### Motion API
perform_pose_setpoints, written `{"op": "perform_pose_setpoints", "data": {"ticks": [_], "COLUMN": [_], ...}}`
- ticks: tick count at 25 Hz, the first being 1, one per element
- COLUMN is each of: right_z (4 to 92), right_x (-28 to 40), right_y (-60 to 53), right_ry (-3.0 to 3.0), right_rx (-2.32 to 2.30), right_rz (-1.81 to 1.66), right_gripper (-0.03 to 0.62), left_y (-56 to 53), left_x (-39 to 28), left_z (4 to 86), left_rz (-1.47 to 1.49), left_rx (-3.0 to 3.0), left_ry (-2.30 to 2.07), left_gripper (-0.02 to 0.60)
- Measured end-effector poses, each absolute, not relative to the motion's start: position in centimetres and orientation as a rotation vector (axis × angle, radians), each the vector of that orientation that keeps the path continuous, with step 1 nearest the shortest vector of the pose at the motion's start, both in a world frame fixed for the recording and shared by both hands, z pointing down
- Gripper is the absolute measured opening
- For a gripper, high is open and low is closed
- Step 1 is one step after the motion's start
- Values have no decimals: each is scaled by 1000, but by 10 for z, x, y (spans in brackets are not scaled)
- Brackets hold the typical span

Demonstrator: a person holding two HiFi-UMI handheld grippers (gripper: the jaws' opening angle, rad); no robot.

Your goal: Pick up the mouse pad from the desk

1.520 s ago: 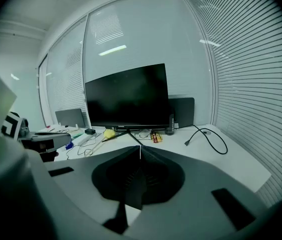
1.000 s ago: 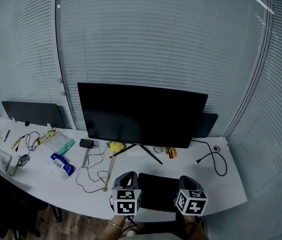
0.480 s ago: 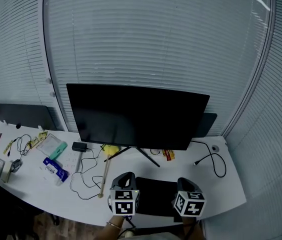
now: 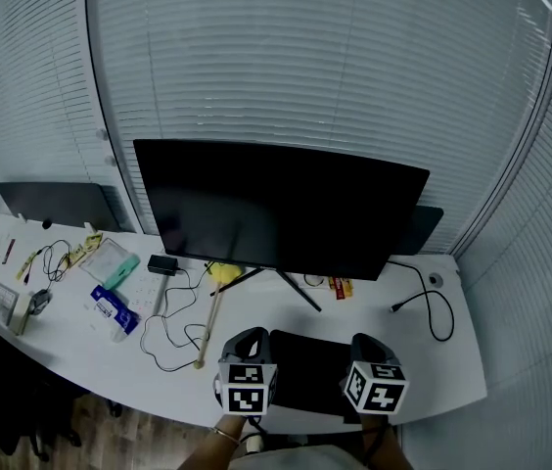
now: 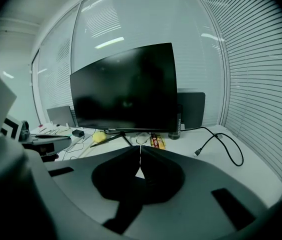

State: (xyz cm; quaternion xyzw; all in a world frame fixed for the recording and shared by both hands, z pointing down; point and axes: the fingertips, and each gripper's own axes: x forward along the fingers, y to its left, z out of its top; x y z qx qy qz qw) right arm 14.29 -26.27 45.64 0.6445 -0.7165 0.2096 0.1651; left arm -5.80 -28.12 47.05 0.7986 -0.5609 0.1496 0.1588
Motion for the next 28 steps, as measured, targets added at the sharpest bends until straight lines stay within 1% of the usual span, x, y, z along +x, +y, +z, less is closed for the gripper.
{"op": "perform_pose_setpoints", "data": {"ticks": [14,28], "right_z": [486,568], "right_x": [164,176], "right_y": [-254,-233], "right_ry": [-1991,-1874], "right_rx": [1779,1685], "right_rz": [674,861], "right_gripper": [34,34], "left_y": [-273,-242], "left_x": [-41,-40], "left_z": [501,579], "left_rz": [502,674], "left_rx": [2220,2063], "left_ry": [-1573,-1508], "left_gripper": [17,17]}}
